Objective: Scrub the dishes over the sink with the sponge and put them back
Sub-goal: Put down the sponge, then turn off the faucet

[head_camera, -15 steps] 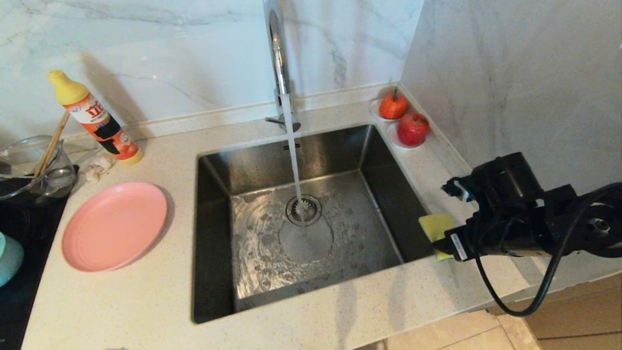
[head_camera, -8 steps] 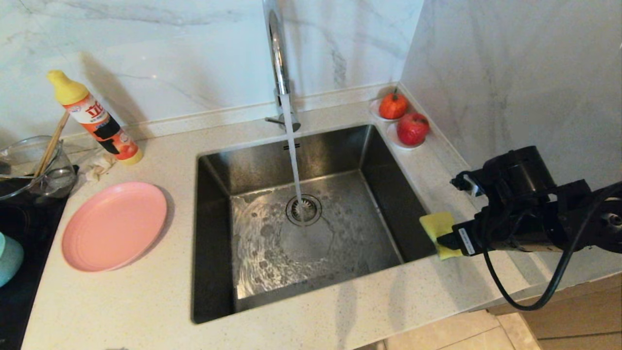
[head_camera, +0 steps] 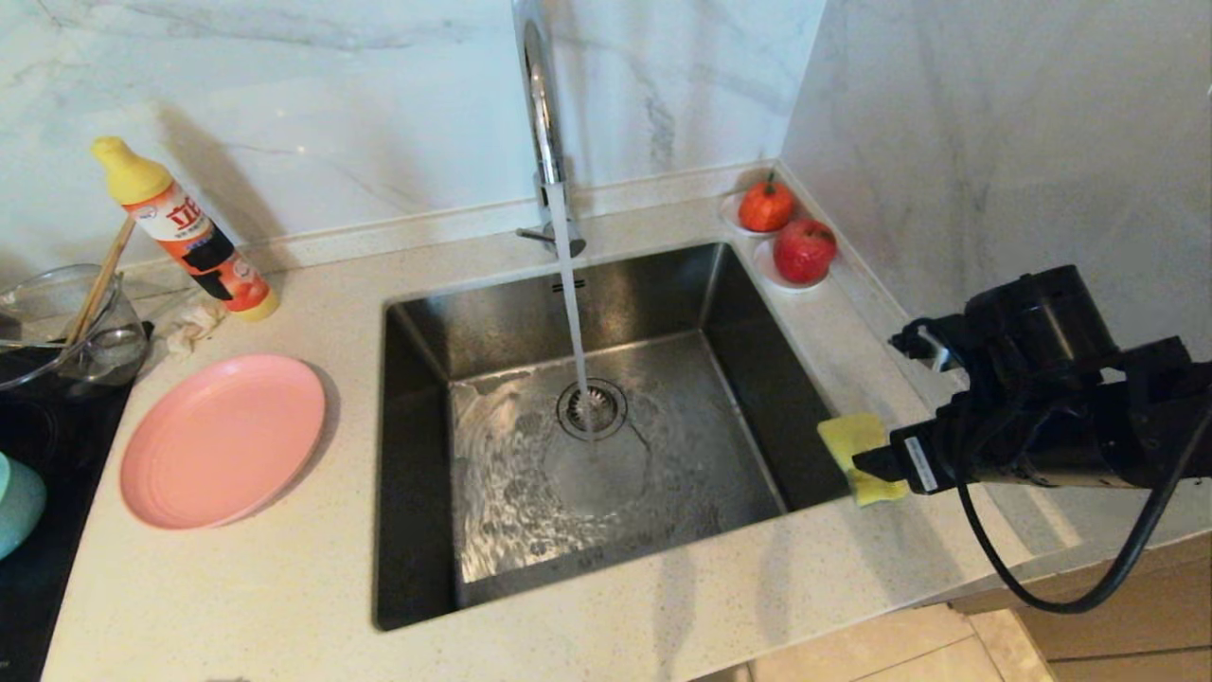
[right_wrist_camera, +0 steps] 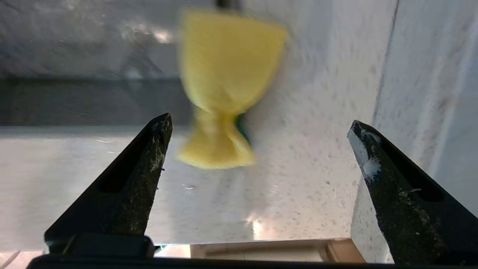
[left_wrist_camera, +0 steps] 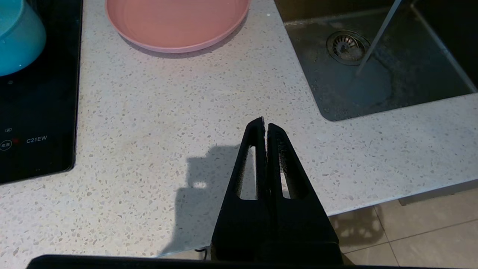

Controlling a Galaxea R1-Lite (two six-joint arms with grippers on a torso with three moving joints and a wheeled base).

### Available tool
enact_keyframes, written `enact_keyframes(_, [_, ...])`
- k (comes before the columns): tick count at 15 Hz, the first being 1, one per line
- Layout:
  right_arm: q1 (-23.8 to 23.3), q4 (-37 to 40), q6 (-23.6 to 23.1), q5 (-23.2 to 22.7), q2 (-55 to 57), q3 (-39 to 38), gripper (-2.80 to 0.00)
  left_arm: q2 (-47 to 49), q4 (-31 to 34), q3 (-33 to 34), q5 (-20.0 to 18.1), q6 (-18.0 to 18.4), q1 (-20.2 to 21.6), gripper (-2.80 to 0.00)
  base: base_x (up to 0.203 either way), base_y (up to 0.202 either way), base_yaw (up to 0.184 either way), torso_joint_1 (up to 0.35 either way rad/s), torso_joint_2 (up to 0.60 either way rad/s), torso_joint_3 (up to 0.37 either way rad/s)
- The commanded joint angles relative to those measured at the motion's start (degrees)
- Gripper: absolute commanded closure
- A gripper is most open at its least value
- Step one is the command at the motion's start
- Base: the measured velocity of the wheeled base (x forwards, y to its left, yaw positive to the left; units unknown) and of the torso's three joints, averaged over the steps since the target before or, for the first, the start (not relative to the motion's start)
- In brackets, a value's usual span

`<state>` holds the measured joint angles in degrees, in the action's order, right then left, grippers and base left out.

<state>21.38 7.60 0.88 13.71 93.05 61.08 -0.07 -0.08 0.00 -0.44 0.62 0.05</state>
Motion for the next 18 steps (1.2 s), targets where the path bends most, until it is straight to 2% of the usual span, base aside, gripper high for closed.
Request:
enact_keyframes(1, [2.57, 1.61, 0.27, -0.6, -3.07, 0.67, 0.0, -0.01, -0.01, 0.0, 0.0, 0.0, 0.04, 0.0, 0.0, 0.0, 0.0, 0.0, 0.0, 0.0])
enact_keyframes(4, [5.03, 1.78, 3.21, -2.42, -6.29, 1.43, 0.0, -0.01, -0.01, 0.0, 0.0, 0.0, -0.05, 0.0, 0.0, 0.0, 0.0, 0.0, 0.0, 0.0])
enact_keyframes(7, [7.21, 1.66, 7.69, -2.35, -9.85, 1.44, 0.0, -0.01, -0.01, 0.0, 0.0, 0.0, -0.03, 0.0, 0.0, 0.0, 0.0, 0.0, 0.0, 0.0])
enact_keyframes(9, [9.08, 1.87, 8.39, -1.75, -12.89, 0.82, 0.0, -0.01, -0.01, 0.0, 0.0, 0.0, 0.04, 0.0, 0.0, 0.0, 0.0, 0.0, 0.0, 0.0])
enact_keyframes(16, [19.73, 1.47, 8.01, 7.56, -23.83, 0.68, 0.0, -0.01, -0.01, 0.0, 0.0, 0.0, 0.04, 0.0, 0.0, 0.0, 0.0, 0.0, 0.0, 0.0])
enact_keyframes(18, [19.77, 1.64, 7.99, 12.02, -25.15, 0.38, 0.0, -0.01, -0.01, 0.0, 0.0, 0.0, -0.05, 0.0, 0.0, 0.0, 0.0, 0.0, 0.0, 0.0])
